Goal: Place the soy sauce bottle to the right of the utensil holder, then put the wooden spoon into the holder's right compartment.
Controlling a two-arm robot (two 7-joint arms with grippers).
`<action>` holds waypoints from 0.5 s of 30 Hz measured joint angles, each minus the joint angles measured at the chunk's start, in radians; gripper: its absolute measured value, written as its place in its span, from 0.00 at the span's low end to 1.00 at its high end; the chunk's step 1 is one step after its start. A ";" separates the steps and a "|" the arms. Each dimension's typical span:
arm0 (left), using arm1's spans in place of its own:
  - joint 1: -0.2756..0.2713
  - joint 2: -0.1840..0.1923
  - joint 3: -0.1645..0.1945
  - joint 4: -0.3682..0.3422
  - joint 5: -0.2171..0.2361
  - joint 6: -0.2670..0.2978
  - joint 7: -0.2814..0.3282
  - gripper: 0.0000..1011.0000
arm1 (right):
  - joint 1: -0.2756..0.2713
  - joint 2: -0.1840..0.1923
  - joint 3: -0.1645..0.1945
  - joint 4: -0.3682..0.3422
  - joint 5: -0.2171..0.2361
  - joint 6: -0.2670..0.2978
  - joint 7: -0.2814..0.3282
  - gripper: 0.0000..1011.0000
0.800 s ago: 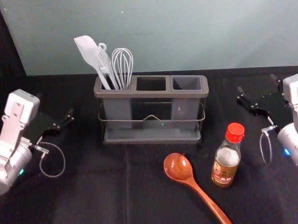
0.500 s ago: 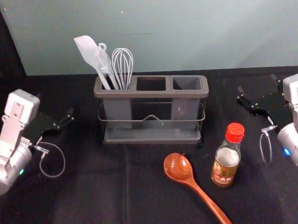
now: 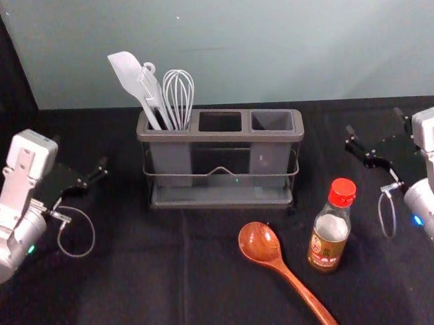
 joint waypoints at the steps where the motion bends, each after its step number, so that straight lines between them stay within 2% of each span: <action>1: 0.000 0.000 0.000 0.000 0.000 0.000 0.000 0.99 | 0.000 0.000 0.000 0.000 0.000 0.000 0.000 0.99; 15: 0.000 0.000 0.000 0.000 0.000 0.000 0.000 0.99 | 0.000 0.000 0.000 0.000 0.000 0.000 0.000 0.99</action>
